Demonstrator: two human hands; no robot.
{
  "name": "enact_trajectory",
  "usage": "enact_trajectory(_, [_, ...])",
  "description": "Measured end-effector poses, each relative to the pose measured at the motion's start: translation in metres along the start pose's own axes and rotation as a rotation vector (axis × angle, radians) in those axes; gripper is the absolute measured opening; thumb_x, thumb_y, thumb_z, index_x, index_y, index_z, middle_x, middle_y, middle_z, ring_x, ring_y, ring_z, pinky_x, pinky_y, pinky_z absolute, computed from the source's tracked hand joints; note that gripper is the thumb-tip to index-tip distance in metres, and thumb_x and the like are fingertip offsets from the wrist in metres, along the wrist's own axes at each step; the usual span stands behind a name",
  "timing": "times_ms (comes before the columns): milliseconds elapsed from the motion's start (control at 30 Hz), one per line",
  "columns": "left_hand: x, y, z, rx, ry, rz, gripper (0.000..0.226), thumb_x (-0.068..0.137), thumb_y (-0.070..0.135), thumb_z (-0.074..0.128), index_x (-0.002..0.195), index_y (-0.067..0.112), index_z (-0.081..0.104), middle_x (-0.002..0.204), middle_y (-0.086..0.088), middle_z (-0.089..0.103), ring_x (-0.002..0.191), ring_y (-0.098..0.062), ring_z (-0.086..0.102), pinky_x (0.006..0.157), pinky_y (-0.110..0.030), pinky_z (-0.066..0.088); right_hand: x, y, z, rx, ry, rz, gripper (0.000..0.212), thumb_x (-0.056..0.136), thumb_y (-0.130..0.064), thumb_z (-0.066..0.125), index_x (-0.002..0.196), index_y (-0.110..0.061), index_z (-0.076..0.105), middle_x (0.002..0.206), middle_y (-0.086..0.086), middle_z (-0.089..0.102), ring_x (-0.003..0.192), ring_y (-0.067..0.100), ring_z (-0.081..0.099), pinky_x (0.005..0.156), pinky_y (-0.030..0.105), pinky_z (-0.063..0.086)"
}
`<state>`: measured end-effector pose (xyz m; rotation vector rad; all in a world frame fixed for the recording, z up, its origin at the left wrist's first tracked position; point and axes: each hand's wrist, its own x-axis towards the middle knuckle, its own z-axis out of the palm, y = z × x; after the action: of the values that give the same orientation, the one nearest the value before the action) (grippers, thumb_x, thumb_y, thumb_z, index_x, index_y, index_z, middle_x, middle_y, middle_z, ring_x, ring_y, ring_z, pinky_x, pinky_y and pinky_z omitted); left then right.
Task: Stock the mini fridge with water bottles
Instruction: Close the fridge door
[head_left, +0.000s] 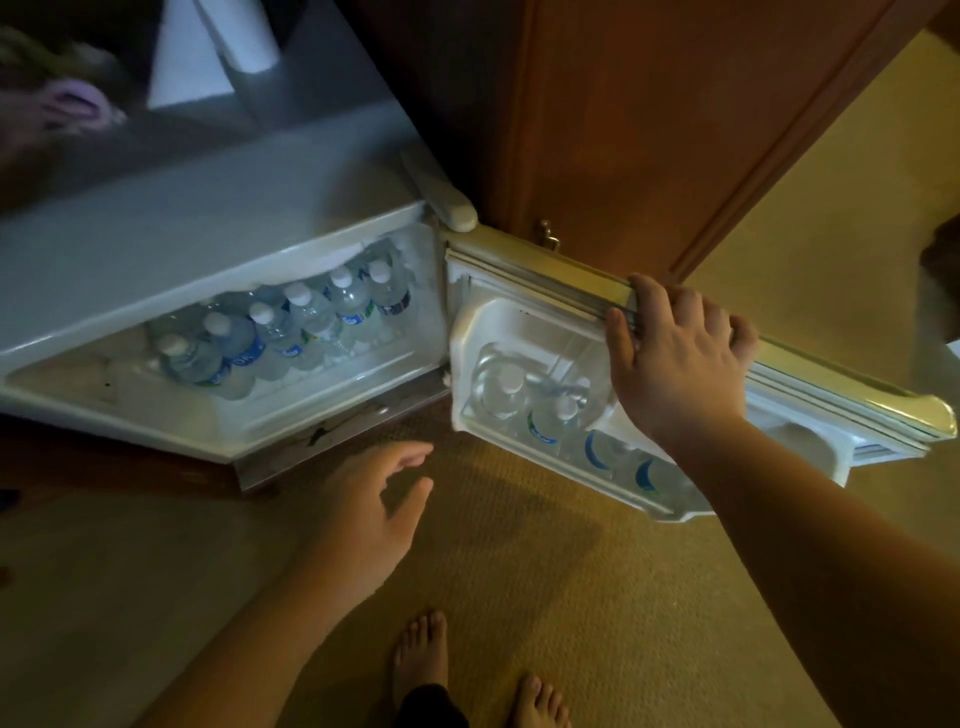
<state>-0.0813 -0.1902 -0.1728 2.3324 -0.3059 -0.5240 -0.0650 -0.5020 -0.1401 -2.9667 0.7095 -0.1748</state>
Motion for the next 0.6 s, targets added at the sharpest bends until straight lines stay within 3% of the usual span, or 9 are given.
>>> enact_trajectory(133, [-0.013,0.007,-0.080,0.237,0.402,0.088,0.030,0.095,0.023,0.073,0.125,0.024,0.068,0.114,0.008,0.063,0.107,-0.016,0.059,0.087,-0.027,0.048,0.000,-0.004,-0.011,0.006,-0.083,0.008,0.057,0.106,-0.064,0.021,0.151,-0.032,0.037,0.139,0.011,0.055,0.134,0.037,0.046,0.114,0.060,0.025])
enact_trajectory(233, [0.002,0.015,-0.137,0.360,0.562,0.081,0.042,0.093,0.026,0.075,0.134,0.021,0.065,0.131,-0.007,0.058,0.123,-0.032,0.050,0.099,-0.045,0.046,0.000,-0.007,-0.023,0.006,-0.149,0.016,0.059,0.105,-0.066,0.022,0.150,-0.033,0.038,0.139,0.011,0.056,0.133,0.038,0.046,0.112,0.059,0.029])
enact_trajectory(333, [0.030,0.012,-0.178,0.511,0.495,-0.051,0.065,0.098,0.045,0.066,0.157,0.030,0.042,0.162,-0.009,0.037,0.148,-0.035,0.032,0.117,-0.055,0.035,0.002,-0.010,-0.037,-0.001,-0.248,0.040,0.061,0.102,-0.069,0.021,0.150,-0.035,0.035,0.143,0.011,0.053,0.134,0.040,0.046,0.108,0.059,0.032])
enact_trajectory(433, [0.056,-0.013,-0.202,0.600,0.320,-0.204,0.069,0.105,0.056,0.040,0.166,0.035,0.015,0.176,-0.007,0.012,0.161,-0.033,0.011,0.128,-0.052,0.018,-0.002,-0.015,-0.047,-0.024,-0.325,0.042,0.059,0.103,-0.068,0.020,0.150,-0.036,0.034,0.146,0.009,0.052,0.135,0.039,0.046,0.106,0.060,0.034])
enact_trajectory(600, [0.056,-0.051,-0.220,0.617,0.174,-0.342,0.064,0.108,0.056,0.022,0.167,0.033,0.014,0.176,-0.012,0.008,0.161,-0.037,0.011,0.129,-0.052,0.017,-0.019,-0.018,-0.059,-0.034,-0.405,-0.017,0.051,0.107,-0.054,0.017,0.153,-0.034,0.027,0.146,0.007,0.053,0.130,0.037,0.050,0.099,0.058,0.040])
